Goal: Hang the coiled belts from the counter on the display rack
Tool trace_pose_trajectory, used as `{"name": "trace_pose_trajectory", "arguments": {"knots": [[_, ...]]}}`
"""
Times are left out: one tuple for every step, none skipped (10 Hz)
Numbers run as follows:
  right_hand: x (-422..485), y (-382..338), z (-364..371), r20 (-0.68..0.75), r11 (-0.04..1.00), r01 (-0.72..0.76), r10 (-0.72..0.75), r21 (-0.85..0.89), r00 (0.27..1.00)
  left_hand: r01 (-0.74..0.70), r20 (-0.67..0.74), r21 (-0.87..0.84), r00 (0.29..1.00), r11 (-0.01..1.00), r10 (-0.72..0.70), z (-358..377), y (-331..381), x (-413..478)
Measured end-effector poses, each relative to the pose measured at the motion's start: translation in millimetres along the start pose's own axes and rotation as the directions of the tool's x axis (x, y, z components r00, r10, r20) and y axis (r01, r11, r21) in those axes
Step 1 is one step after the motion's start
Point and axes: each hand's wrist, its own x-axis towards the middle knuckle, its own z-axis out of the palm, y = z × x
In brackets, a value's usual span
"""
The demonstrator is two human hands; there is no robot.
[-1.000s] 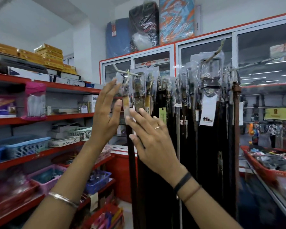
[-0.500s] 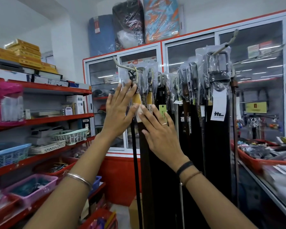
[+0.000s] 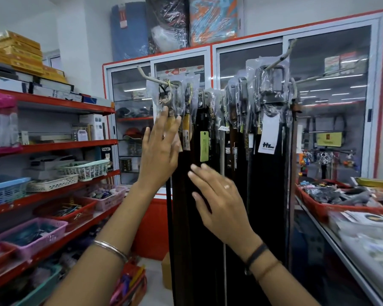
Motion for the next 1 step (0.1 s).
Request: {"name": "trace_pose_trajectory", "arguments": {"knots": [[-57.7,-16.7,-26.6,-0.091,0.989,-0.040,0.053,0.140,0.994,0.005,-0.064,0.023,0.998,1.000,-0.003,-4.4,14.3,-2.4]]}}
